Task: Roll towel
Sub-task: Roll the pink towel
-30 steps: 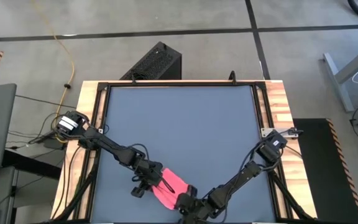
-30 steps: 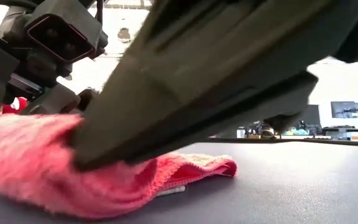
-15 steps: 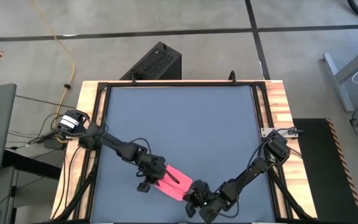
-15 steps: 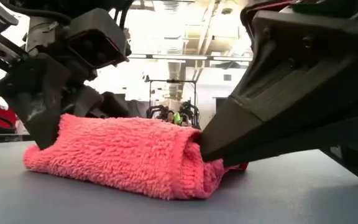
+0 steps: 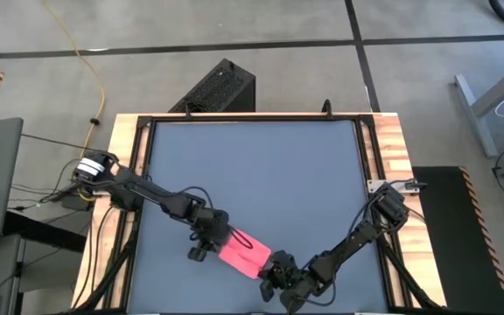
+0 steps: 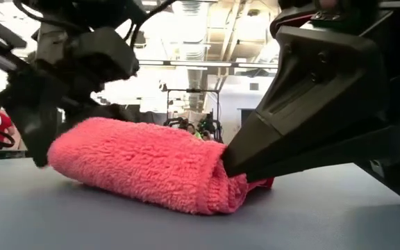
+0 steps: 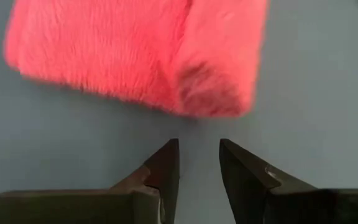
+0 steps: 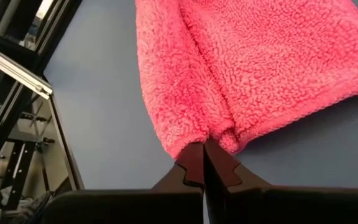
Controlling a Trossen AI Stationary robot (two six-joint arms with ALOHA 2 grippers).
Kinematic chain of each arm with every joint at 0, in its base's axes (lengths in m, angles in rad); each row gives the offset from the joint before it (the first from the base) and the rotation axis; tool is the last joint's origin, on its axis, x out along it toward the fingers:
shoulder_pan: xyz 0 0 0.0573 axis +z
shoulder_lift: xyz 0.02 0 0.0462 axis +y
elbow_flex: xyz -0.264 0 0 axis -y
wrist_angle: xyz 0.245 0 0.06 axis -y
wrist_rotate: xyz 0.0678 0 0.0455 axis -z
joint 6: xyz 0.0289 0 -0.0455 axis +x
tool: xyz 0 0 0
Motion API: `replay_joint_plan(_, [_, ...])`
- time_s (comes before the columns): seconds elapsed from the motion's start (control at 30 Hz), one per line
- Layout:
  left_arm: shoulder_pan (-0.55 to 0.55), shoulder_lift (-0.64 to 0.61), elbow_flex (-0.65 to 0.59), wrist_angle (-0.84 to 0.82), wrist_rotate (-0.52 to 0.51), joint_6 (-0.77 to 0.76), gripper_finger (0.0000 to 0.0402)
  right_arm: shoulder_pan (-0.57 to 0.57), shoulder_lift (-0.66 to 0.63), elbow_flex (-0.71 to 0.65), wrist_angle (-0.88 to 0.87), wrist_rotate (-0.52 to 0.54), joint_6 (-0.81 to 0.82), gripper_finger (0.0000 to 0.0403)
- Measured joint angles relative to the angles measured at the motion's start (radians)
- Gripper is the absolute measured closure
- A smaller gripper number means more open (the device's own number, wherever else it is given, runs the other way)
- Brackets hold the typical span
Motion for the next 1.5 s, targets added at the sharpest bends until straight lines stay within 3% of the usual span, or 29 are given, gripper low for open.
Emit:
replay_joint_plan(0.2, [-0.026,-0.159,0.001,-0.118,-0.043,-0.013,0.0299,-0.021,0.000,0.000,-0.020,-0.019,0.003,0.0390])
replay_joint_plan(0.3, [-0.104,-0.233,0.001,-0.022,-0.149,-0.007,0.0299,-0.029,0.000,0.000,-0.026,-0.031,-0.001,0.0390])
replay_joint_plan(0.37, [-0.177,-0.247,0.003,0.092,-0.280,0.043,0.0299,-0.030,0.001,0.000,-0.026,-0.031,-0.002,0.0390])
replay_joint_plan(0.5, [-0.280,-0.165,0.003,0.289,-0.482,0.181,0.0299,-0.030,0.002,0.000,-0.024,-0.030,-0.005,0.0390])
replay_joint_plan(0.67, [-0.306,0.036,0.009,0.486,-0.505,0.266,0.0299,-0.030,0.002,-0.001,-0.021,-0.029,-0.006,0.0390])
replay_joint_plan(0.8, [-0.292,0.131,0.052,0.515,-0.589,0.292,0.0299,-0.030,0.003,-0.001,-0.017,-0.029,-0.007,0.0389])
replay_joint_plan(1.0, [-0.248,0.143,0.062,0.500,-0.582,0.251,0.0299,-0.030,0.003,-0.002,-0.015,-0.029,-0.009,0.0388])
replay_joint_plan(1.23, [-0.201,0.143,0.062,0.450,-0.459,0.175,0.0304,-0.031,0.003,-0.003,0.009,-0.029,-0.037,0.0387])
replay_joint_plan(1.37, [-0.202,0.143,0.062,0.444,-0.459,0.177,0.0330,-0.032,0.003,-0.003,0.012,-0.021,-0.011,0.0379])
replay_joint_plan(1.5, [-0.202,0.142,0.062,0.422,-0.459,0.175,0.0365,-0.033,0.001,-0.003,0.011,-0.012,0.026,0.0344])
